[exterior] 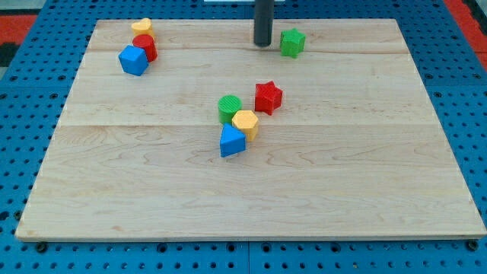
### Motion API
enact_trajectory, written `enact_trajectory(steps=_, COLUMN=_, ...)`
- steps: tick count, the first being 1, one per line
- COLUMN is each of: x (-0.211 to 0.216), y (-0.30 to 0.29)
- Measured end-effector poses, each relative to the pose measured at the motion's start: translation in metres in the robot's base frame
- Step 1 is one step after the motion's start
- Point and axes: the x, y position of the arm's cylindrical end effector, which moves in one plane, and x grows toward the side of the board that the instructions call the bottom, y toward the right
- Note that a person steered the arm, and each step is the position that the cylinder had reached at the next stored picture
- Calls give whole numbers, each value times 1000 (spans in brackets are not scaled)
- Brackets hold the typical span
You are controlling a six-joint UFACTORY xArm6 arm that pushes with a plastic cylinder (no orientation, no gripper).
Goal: Slide the green star to the top left of the green circle
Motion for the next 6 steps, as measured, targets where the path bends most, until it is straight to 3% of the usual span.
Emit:
enact_trajectory(steps=2, x=-75, y=46)
enact_trajectory(steps=3, x=-62, y=88)
enact_trajectory(steps=5, x=29, y=26)
enact_trajectory(steps=6, x=18, y=14)
